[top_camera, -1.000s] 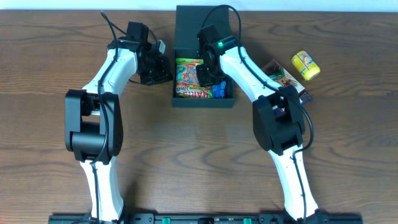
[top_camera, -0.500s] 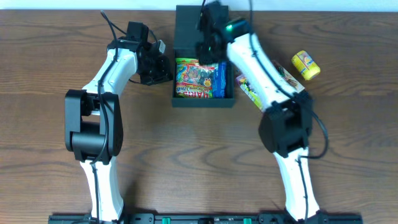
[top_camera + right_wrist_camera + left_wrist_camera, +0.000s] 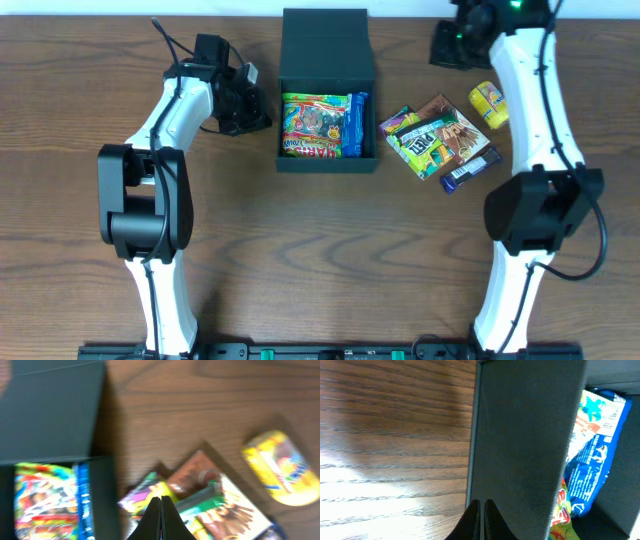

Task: Pack container
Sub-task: 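Withdraw the right gripper up and right away from the box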

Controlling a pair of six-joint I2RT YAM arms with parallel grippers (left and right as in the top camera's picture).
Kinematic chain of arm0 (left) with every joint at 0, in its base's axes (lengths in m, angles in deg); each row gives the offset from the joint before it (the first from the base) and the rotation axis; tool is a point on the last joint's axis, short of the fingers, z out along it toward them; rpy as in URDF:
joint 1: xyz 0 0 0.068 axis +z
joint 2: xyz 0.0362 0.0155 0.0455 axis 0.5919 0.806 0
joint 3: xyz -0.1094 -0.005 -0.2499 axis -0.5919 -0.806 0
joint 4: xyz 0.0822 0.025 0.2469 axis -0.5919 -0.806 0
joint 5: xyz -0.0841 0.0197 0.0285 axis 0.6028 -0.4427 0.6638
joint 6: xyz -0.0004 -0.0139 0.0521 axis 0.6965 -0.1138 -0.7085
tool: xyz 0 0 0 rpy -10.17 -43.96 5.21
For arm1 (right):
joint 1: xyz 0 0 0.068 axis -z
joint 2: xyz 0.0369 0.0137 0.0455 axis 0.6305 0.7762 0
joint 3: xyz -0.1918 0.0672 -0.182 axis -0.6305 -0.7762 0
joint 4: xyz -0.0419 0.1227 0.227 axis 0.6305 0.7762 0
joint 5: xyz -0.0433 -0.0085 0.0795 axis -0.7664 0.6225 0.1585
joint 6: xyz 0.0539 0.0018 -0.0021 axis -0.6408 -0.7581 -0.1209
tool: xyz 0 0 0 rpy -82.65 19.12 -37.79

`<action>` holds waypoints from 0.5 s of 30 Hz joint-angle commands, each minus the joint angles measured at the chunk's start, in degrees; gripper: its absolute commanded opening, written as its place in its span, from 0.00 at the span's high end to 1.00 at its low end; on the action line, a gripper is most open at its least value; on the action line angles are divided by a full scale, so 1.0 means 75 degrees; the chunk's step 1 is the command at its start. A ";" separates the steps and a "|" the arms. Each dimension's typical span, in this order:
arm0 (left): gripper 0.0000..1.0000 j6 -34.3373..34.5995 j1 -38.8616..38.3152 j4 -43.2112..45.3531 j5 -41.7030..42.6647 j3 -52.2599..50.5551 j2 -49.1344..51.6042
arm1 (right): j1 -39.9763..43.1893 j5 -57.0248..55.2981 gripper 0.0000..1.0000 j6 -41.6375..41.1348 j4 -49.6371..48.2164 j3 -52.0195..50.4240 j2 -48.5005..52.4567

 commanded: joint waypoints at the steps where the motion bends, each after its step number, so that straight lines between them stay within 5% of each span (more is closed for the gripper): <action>1: 0.94 0.0087 0.0050 -0.0023 0.0032 -0.0026 0.0122 | 0.0154 -0.0335 0.99 -0.0114 0.0067 -0.0163 0.0082; 15: 0.94 0.0090 0.0058 -0.0079 0.0032 -0.0006 0.0119 | 0.0749 -0.1381 0.99 0.1125 0.0851 -0.0242 0.0574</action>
